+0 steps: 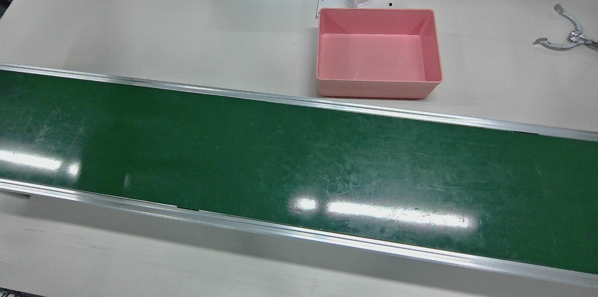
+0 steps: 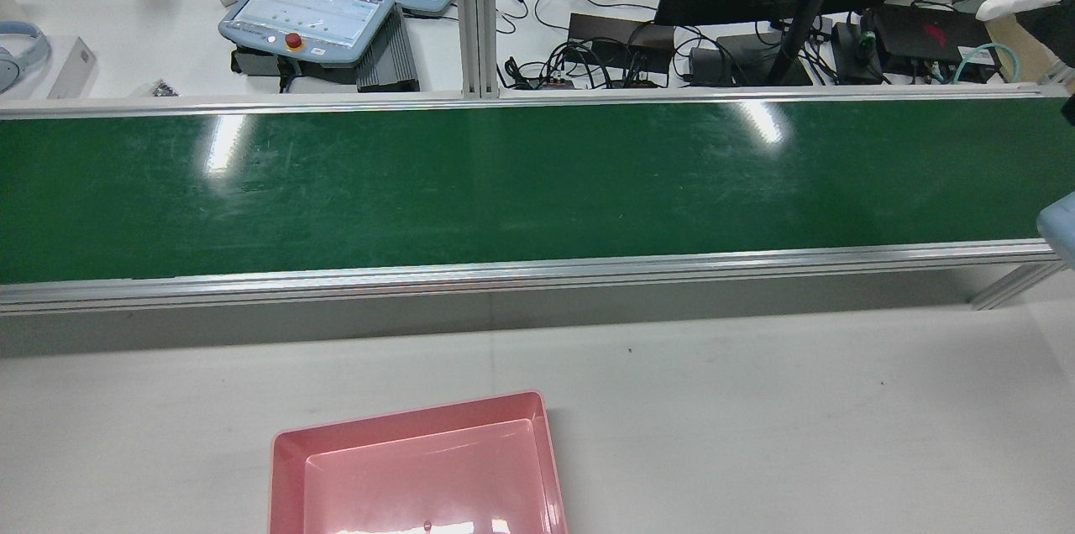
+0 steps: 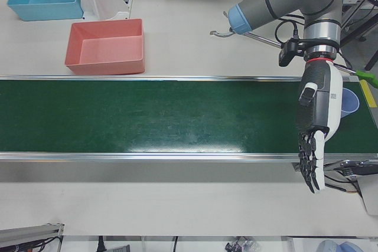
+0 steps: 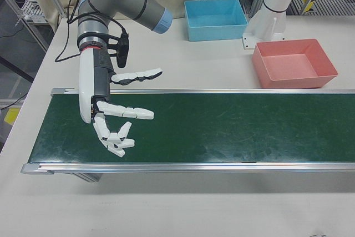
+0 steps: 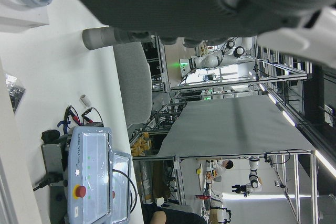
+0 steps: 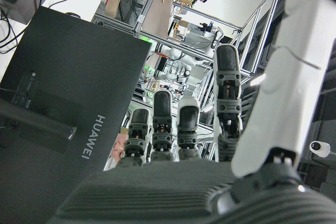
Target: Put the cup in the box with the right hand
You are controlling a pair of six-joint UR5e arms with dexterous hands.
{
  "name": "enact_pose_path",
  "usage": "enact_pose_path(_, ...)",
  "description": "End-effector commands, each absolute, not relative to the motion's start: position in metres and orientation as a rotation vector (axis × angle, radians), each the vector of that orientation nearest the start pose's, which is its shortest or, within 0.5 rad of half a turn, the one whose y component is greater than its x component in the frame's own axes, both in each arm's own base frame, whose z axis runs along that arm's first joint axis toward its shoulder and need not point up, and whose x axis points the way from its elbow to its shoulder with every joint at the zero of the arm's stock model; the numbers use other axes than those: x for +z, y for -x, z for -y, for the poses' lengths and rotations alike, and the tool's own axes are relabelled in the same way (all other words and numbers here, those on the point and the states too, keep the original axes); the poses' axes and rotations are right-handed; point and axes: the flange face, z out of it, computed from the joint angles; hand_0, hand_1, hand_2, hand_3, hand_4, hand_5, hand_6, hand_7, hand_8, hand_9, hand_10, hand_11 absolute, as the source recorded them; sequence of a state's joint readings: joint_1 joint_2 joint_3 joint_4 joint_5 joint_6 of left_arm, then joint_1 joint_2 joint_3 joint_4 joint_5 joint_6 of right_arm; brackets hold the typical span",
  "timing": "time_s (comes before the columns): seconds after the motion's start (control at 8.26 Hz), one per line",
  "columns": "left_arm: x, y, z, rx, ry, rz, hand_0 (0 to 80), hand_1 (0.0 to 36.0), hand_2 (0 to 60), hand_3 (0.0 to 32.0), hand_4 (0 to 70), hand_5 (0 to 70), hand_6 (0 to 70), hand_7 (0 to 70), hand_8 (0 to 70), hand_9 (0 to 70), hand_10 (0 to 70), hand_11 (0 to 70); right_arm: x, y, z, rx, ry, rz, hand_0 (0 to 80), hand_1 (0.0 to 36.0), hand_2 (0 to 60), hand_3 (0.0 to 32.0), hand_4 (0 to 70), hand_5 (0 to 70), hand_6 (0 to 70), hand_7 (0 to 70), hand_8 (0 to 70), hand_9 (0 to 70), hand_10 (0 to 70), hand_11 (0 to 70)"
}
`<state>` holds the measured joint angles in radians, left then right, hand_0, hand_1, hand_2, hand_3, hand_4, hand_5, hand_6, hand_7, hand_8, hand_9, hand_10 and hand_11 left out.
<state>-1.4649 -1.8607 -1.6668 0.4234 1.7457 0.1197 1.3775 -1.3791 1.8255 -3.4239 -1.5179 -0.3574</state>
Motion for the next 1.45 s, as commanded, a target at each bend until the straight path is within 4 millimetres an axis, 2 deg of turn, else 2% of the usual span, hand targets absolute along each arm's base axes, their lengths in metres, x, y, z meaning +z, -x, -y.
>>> enact_pose_path(0.0,0.5258,0.0541,0.5882,-2.04,0.168,-1.996,0.0,0.0,0.0,0.0,0.0,0.0,0.0,0.0,0.0,0.0,0.0,0.0,0.4918,-0.0305,0.5654,-2.194,0.278,-2.656,55.8,10.3,0.0,0.0,49.3,6.5,20.2,70.0,18.1,38.7,13.9,21.3)
enact_pose_path(1.33,0.5259,0.0541,0.5882,-2.04,0.168,-1.996,0.0,0.0,0.0,0.0,0.0,0.0,0.0,0.0,0.0,0.0,0.0,0.0,0.4912,-0.0307,0.5645,-2.194,0.274,-2.663,56.1,10.4,0.0,0.0,48.6,6.6,19.9,70.0,17.6,37.9,13.3,20.6)
